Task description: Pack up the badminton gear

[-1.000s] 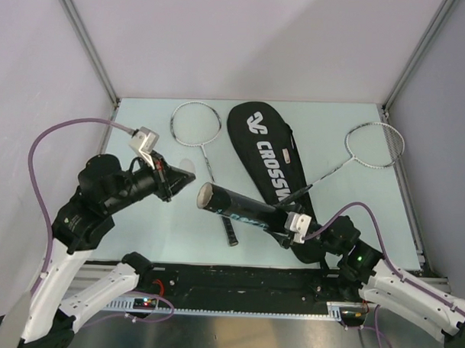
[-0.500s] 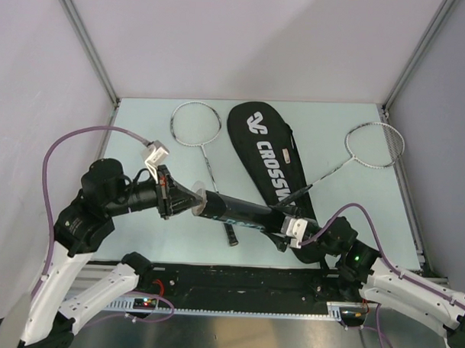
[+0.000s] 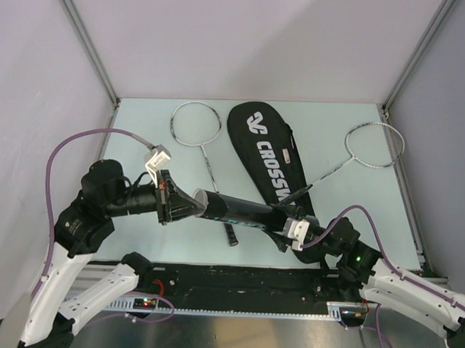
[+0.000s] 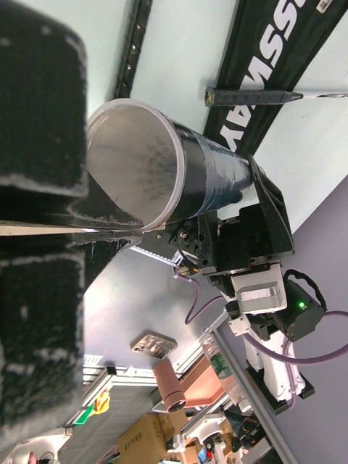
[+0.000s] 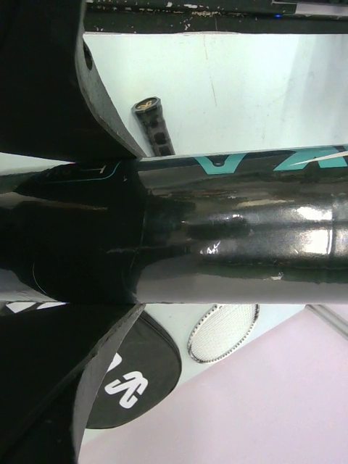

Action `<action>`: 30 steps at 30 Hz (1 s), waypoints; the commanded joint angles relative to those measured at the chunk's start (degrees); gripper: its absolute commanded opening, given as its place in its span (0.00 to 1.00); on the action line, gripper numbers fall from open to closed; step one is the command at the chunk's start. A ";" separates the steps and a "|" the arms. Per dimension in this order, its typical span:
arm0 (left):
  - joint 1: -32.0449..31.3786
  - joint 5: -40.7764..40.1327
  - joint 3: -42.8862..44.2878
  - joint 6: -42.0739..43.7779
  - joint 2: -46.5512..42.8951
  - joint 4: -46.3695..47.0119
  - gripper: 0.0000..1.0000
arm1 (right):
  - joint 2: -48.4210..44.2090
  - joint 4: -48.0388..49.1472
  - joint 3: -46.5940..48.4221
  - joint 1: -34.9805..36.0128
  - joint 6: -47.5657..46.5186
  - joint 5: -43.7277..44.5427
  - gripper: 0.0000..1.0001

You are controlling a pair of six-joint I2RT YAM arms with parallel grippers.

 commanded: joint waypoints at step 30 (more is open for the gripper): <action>0.25 5.49 2.04 -2.19 2.54 2.24 0.41 | -4.31 8.84 0.85 0.19 -2.51 -6.19 0.01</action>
